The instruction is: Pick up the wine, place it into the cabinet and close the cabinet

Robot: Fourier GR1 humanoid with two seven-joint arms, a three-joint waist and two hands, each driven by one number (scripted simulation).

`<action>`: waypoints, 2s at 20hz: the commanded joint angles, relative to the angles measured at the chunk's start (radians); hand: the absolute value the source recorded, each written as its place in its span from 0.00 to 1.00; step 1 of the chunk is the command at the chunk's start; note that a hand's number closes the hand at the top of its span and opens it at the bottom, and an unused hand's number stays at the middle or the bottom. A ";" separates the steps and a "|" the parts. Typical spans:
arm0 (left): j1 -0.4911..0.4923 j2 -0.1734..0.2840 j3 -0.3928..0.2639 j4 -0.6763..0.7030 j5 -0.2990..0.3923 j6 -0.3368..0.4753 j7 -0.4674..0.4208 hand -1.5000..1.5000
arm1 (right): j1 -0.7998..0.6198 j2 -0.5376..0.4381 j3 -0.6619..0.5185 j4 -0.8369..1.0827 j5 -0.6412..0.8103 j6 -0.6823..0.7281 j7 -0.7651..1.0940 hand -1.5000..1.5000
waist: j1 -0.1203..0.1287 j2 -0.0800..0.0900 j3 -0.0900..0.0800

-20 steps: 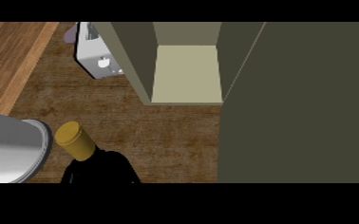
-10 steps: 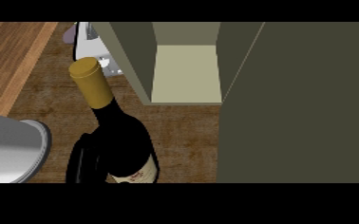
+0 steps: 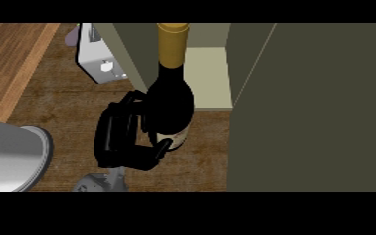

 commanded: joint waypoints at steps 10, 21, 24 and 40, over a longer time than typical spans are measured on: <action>-0.296 -0.002 -0.093 0.230 -0.074 0.226 0.056 1.00 | -0.032 0.038 0.062 0.053 0.095 -0.029 -0.027 0.00 | 0.002 0.000 0.000; -0.342 -0.002 -0.170 0.504 0.114 0.295 -0.189 1.00 | -0.028 -0.024 -0.035 0.026 -0.035 0.009 0.005 0.00 | -0.004 0.001 0.000; -0.348 -0.002 -0.185 0.538 0.117 0.306 -0.210 1.00 | -0.002 -0.013 -0.035 0.015 -0.032 0.011 -0.015 0.00 | -0.003 0.000 0.000; -0.448 -0.002 -0.080 0.880 0.364 0.074 -0.426 1.00 | 0.085 -0.001 -0.008 -0.017 -0.031 0.067 -0.053 0.00 | -0.010 0.002 0.000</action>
